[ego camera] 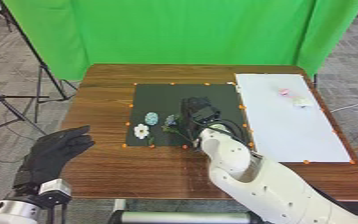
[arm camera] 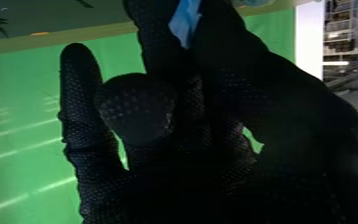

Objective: Arrange flowers

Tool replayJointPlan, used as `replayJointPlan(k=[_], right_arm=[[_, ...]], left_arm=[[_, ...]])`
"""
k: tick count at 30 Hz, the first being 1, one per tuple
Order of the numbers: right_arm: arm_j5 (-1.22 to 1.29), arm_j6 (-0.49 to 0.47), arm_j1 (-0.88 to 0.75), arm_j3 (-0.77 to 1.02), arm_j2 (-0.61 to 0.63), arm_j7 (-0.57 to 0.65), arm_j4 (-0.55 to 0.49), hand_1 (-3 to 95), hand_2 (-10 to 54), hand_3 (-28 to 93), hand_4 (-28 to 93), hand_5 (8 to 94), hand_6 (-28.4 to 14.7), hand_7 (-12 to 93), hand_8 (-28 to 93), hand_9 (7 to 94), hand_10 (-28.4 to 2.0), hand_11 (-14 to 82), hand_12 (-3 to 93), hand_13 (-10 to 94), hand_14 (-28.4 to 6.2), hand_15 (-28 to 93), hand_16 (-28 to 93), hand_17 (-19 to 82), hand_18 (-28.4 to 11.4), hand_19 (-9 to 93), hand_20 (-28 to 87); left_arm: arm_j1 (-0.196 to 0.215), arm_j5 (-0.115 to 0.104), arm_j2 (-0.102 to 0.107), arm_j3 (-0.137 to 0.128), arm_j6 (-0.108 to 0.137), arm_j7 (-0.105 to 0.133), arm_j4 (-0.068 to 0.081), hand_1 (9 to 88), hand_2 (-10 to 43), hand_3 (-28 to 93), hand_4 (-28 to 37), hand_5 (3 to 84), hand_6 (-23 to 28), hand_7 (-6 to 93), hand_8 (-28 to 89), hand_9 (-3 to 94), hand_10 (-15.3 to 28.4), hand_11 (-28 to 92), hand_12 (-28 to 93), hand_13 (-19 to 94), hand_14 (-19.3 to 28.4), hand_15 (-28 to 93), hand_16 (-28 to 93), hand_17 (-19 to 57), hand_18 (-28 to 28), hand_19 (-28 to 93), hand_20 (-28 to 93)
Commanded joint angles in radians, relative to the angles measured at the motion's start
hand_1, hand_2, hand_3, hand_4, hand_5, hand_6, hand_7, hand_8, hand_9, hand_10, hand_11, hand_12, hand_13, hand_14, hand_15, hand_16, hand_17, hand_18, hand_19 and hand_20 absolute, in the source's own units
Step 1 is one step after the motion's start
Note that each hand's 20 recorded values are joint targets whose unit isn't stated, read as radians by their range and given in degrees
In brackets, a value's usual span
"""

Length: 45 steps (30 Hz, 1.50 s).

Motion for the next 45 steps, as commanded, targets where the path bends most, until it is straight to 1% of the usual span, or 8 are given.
replayJointPlan(k=[1, 9, 12, 21, 24, 33, 37, 45], right_arm=[[0.018, -0.051, -0.019, 0.023, -0.022, 0.026, -0.021, 49.2, -9.5, 78, -28, 74.8, -2.4, 23, 0, 85.7, -8.8, 15.4, 32.7, 78, -6.4, 73, 21, 26, -19.9, 85, 1], [0.040, -0.098, -0.040, 0.024, -0.008, 0.034, -0.073, 38.7, -9.2, 83, -28, 72.4, -3.3, 19, -2, 80.5, -14.0, 29.3, 19.3, 76, -8.5, 75, 20, 25, -22.4, 86, 1], [0.033, -0.101, -0.025, 0.014, -0.009, 0.048, -0.069, 35.2, -6.6, 83, -26, 71.6, -4.1, 18, -11, 80.1, -14.6, 29.8, 18.4, 76, -9.6, 75, 20, 24, -23.4, 86, 2], [-0.031, -0.083, -0.003, -0.011, 0.010, 0.063, -0.067, 29.7, -4.0, 81, -25, 65.3, -7.9, 15, -11, 71.2, -20.5, 28.8, 17.6, 68, -15.7, 76, 20, 20, -27.5, 85, 1], [-0.028, -0.088, 0.002, -0.013, 0.016, 0.077, -0.075, 28.6, -3.3, 81, -25, 64.2, -9.0, 15, -11, 68.1, -22.3, 28.1, 17.2, 65, -17.3, 77, 19, 20, -28.1, 85, 1], [-0.025, -0.035, 0.029, -0.004, 0.066, 0.063, -0.111, 25.0, -0.8, 80, -24, 62.0, -11.2, 13, -10, 62.6, -25.0, 26.3, 16.6, 62, -19.3, 78, 17, 21, -28.4, 86, 0], [0.045, -0.050, 0.036, 0.072, 0.133, 0.000, -0.121, 24.4, -0.1, 81, -23, 59.8, -11.6, 13, -10, 59.3, -25.1, 25.7, 16.5, 60, -19.4, 78, 17, 21, -28.4, 86, -2], [0.134, -0.110, 0.061, 0.228, 0.293, -0.032, -0.039, 24.5, 2.0, 85, -24, 53.5, -10.0, 15, -10, 53.0, -22.9, 23.9, 16.1, 56, -16.4, 79, 15, 19, -24.7, 83, -1]], left_arm=[[0.023, -0.002, 0.011, 0.002, 0.004, 0.011, -0.003, 30.2, 3.9, 79, -15.4, 53.6, 16.3, 14.7, -9, 44.3, 22.9, 43, 11, 30, 27.5, 64, -14, -9.3, 20.8, 60, 14], [0.045, -0.006, 0.016, -0.008, 0.013, 0.026, -0.007, 30.1, 4.0, 79, -15.3, 53.6, 16.3, 14.8, -9, 44.4, 23.0, 43, 11, 30, 27.5, 64, -14, -9.3, 20.8, 60, 14], [0.056, -0.031, 0.059, 0.001, 0.035, 0.053, -0.006, 30.2, 4.0, 79, -15.3, 53.6, 16.3, 14.8, -9, 44.4, 23.0, 43, 11, 30, 27.5, 64, -14, -9.3, 20.8, 60, 14], [0.043, -0.022, 0.054, 0.009, 0.024, 0.041, -0.003, 30.2, 4.1, 79, -15.2, 53.6, 16.2, 14.7, -9, 44.4, 22.8, 43, 11, 30, 27.5, 64, -14, -9.3, 20.8, 60, 14], [0.063, -0.042, 0.078, 0.008, 0.042, 0.068, -0.005, 30.2, 4.1, 79, -15.1, 53.6, 16.3, 14.7, -9, 44.4, 22.9, 43, 11, 30, 27.5, 64, -14, -9.3, 20.8, 60, 14], [0.081, -0.048, 0.084, 0.010, 0.051, 0.082, -0.011, 30.1, 4.2, 79, -15.2, 53.6, 16.2, 14.8, -9, 44.4, 22.8, 43, 11, 30, 27.5, 64, -14, -9.3, 20.8, 60, 14], [0.092, -0.060, 0.103, 0.010, 0.066, 0.102, -0.015, 30.1, 4.2, 79, -15.2, 53.6, 16.3, 14.8, -9, 44.3, 22.8, 43, 11, 30, 27.5, 64, -14, -9.4, 20.9, 60, 14], [0.076, -0.043, 0.083, 0.019, 0.056, 0.089, -0.014, 30.0, 4.1, 79, -15.3, 53.5, 16.2, 14.8, -9, 44.3, 22.9, 43, 11, 30, 27.5, 64, -14, -9.3, 20.8, 60, 14]])
